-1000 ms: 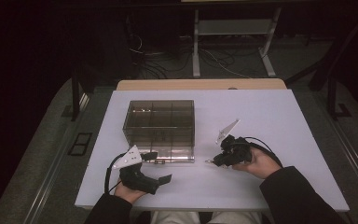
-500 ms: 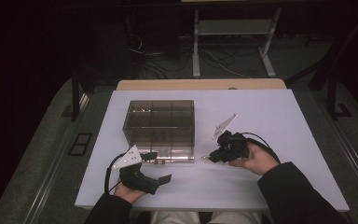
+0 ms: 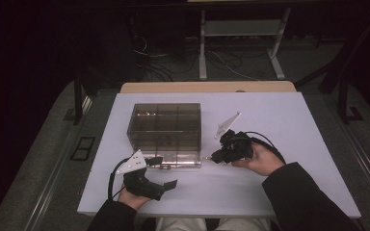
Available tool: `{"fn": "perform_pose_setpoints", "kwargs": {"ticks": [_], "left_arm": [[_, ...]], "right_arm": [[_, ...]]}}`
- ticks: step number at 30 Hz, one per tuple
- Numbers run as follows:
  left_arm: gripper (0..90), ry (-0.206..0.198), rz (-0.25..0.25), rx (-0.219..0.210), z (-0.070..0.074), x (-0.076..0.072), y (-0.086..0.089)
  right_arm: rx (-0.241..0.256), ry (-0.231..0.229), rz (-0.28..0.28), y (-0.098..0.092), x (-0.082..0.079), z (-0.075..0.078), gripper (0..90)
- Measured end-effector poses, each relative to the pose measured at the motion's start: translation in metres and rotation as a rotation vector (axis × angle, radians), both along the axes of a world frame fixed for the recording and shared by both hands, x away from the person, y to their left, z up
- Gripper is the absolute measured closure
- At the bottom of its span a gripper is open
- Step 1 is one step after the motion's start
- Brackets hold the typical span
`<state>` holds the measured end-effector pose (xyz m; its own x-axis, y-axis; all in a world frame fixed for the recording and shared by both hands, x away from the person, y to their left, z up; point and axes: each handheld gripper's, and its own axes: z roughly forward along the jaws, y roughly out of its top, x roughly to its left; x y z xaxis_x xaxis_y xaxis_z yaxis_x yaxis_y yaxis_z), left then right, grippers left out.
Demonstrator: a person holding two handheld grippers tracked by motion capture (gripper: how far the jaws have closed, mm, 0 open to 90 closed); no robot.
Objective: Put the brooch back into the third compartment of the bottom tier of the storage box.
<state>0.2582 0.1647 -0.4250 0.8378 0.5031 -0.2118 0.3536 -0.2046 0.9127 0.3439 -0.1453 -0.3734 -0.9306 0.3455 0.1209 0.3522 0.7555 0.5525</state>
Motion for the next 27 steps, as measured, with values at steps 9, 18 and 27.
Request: {"fn": "perform_pose_setpoints", "kwargs": {"ticks": [9,18,27], "left_arm": [[0.0,-0.001,-0.001,0.000,0.000,0.000,0.000],[0.0,-0.002,-0.003,0.001,0.000,0.000,0.000],[0.0,-0.003,-0.004,0.000,0.000,0.000,0.000]], "right_arm": [[0.010,-0.011,0.015,0.011,0.004,0.008,80.0],[0.019,-0.010,0.019,0.019,0.009,0.010,80.0],[0.025,-0.021,0.033,0.030,0.013,0.015,80.0]]}}
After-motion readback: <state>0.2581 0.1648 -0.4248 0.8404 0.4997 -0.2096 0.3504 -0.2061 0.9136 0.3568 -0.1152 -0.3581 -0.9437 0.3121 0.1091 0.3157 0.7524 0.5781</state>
